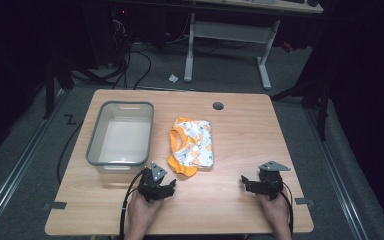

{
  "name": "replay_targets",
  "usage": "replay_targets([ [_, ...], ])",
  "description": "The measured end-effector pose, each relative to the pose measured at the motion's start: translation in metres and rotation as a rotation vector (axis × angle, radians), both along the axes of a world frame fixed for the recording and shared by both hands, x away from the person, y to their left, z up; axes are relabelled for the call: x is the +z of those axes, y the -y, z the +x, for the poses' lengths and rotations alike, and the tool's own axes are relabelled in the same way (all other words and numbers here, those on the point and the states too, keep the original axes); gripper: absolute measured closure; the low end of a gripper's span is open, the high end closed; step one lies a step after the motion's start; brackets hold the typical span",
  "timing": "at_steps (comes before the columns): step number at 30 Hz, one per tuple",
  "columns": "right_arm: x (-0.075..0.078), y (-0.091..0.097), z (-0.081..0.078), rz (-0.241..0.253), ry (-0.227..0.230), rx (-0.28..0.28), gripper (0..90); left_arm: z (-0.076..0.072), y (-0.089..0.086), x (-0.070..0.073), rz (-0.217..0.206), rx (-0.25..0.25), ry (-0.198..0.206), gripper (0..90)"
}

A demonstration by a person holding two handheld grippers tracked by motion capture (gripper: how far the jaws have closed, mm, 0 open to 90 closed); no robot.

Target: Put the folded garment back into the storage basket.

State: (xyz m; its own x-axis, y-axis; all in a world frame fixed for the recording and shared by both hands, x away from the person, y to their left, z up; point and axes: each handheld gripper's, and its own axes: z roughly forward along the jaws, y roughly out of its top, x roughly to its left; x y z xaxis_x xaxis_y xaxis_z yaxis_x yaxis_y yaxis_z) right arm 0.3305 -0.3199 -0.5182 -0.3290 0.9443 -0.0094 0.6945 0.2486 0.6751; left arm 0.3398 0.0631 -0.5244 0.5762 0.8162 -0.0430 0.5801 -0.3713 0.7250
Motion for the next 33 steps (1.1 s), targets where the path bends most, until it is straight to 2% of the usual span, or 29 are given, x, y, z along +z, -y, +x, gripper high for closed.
replay_targets([
  [33,0.0001,-0.0001,0.0000,0.001,-0.002,-0.002,16.4,0.0006,0.0011,-0.0001,-0.001,-0.002,-0.007,27.9],
])
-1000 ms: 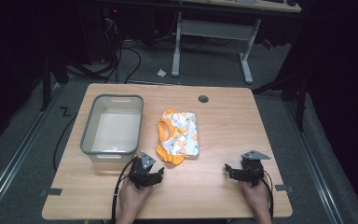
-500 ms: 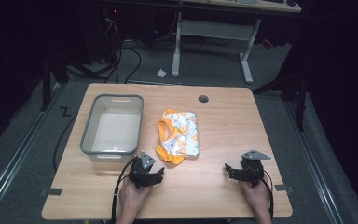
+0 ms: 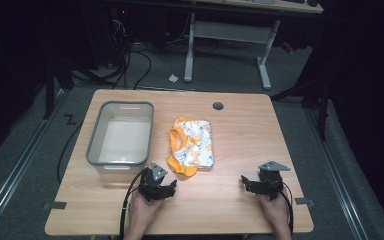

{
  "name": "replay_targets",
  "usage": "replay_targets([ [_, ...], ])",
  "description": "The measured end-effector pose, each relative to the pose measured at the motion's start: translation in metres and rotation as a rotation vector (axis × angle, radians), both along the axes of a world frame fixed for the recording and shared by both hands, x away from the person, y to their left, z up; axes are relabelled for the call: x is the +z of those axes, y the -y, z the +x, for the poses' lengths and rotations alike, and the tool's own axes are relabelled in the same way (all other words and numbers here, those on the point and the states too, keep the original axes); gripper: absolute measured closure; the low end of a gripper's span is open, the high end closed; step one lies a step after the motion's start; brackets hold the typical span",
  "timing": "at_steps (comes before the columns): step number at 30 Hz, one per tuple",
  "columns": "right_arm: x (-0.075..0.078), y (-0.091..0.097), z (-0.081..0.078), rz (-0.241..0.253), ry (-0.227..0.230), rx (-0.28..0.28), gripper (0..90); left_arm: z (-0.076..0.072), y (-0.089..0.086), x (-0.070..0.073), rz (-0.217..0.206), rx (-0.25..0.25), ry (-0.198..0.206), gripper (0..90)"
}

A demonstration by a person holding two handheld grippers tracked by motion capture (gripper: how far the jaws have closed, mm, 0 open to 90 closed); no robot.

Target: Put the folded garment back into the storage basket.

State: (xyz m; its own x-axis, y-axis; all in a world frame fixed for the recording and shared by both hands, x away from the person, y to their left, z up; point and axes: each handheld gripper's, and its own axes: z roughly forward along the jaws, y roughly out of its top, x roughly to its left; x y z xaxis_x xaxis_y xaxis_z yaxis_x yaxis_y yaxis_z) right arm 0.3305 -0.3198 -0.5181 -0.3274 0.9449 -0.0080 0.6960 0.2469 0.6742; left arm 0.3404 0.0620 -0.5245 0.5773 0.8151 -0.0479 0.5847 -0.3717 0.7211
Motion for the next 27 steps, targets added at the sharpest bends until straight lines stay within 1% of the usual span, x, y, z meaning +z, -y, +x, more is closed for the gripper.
replay_targets([
  [9,0.0000,0.0000,0.0000,0.000,0.000,0.000,16.5,0.0001,0.0004,0.0003,-0.002,0.006,-0.003,27.8],
  [19,0.0000,0.0000,0.0000,0.000,0.000,0.000,16.4,0.0006,-0.0010,0.0016,-0.033,0.006,-0.025,27.8],
  [27,0.0000,0.0000,0.0000,0.000,0.000,0.001,16.5,-0.0009,-0.0002,0.0038,-0.052,0.004,-0.030,27.7],
])
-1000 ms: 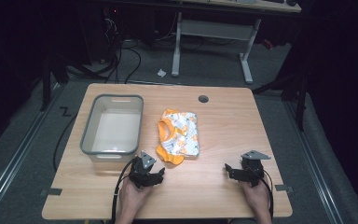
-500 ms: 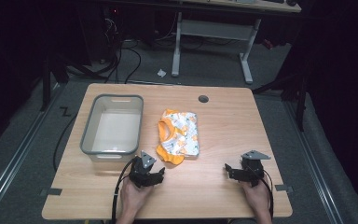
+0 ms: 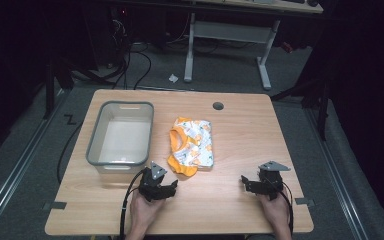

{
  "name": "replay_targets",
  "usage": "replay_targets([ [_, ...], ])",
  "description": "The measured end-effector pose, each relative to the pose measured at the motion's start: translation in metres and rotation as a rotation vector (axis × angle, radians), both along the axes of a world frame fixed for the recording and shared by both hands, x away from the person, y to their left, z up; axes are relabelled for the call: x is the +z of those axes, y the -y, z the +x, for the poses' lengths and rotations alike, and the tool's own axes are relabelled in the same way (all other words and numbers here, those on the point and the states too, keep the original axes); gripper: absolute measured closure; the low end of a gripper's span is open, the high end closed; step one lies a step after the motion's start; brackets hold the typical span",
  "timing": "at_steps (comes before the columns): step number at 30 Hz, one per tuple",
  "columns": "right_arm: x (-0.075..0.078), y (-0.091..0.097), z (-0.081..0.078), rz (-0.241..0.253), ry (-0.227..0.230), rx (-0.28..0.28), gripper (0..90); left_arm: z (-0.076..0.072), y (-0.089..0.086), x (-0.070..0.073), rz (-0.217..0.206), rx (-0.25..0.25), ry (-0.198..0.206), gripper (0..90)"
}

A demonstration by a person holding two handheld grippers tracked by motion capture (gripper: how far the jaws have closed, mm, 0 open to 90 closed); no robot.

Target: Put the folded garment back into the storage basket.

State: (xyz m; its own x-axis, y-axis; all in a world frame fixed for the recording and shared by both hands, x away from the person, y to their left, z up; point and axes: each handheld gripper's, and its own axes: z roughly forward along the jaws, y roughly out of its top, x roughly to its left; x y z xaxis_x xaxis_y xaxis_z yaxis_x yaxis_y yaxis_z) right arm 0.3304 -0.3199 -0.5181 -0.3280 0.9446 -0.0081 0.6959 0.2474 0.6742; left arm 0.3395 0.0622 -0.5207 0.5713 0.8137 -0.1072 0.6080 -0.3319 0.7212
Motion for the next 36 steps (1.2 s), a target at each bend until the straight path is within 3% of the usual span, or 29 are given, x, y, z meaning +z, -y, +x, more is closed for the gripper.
replay_targets([
  [4,0.000,0.000,0.000,0.000,0.000,0.000,16.5,0.000,0.000,0.004,-0.020,0.002,0.003,27.7],
  [18,0.000,0.000,0.000,0.000,0.000,0.000,16.4,0.003,0.007,0.016,-0.029,-0.028,0.012,29.9],
  [29,0.000,0.000,0.000,0.000,0.000,0.000,16.4,0.013,0.022,0.032,-0.009,-0.054,0.045,28.9],
  [36,0.000,0.000,0.000,0.000,0.000,0.002,16.4,0.024,0.032,0.041,0.029,-0.047,0.055,29.2],
])
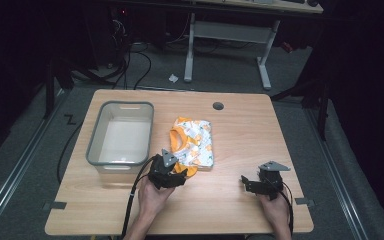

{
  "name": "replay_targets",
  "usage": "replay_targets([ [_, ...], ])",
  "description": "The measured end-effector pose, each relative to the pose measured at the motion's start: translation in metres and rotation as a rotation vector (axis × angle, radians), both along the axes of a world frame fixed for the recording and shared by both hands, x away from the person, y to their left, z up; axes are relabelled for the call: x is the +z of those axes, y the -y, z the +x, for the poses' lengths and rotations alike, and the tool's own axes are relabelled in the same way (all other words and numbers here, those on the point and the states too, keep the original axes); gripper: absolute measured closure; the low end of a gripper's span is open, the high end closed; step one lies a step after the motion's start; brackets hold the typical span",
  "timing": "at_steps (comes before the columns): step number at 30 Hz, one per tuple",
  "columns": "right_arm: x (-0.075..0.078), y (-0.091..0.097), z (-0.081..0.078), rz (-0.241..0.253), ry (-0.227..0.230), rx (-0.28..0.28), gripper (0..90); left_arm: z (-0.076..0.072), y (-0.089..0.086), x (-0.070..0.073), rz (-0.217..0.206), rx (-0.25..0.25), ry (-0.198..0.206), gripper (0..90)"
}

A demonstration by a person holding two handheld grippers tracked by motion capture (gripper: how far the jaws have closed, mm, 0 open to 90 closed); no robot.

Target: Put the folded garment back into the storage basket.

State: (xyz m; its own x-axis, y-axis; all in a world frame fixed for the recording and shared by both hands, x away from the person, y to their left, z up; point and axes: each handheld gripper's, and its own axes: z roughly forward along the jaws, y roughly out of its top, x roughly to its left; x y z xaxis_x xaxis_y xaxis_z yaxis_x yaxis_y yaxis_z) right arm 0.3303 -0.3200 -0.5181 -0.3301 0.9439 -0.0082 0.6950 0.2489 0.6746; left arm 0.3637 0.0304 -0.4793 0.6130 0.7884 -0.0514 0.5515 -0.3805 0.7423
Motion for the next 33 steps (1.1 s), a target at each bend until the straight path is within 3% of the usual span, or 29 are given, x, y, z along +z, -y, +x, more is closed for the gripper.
replay_targets([
  [6,0.000,0.000,0.000,0.000,0.001,-0.001,16.4,0.013,0.005,0.007,0.020,0.010,-0.006,29.6],
  [15,0.000,0.000,0.000,0.000,0.000,0.000,16.4,0.031,0.008,0.011,-0.007,0.027,-0.022,28.7],
  [22,0.000,0.000,0.000,-0.001,0.000,0.000,16.4,0.042,0.013,0.012,-0.004,0.030,-0.038,27.4],
  [25,0.000,0.000,0.000,-0.001,0.000,0.000,16.4,0.049,0.015,0.011,-0.019,0.045,-0.049,27.0],
  [29,0.000,0.000,0.000,0.000,0.000,0.000,16.4,0.059,0.019,0.010,-0.003,0.052,-0.061,26.2],
  [32,0.000,0.000,0.000,0.000,0.000,0.000,16.4,0.062,0.019,0.009,-0.023,0.068,-0.059,26.4],
  [33,0.000,0.000,0.000,-0.001,0.000,0.000,16.4,0.068,0.019,0.007,-0.016,0.083,-0.075,26.2],
])
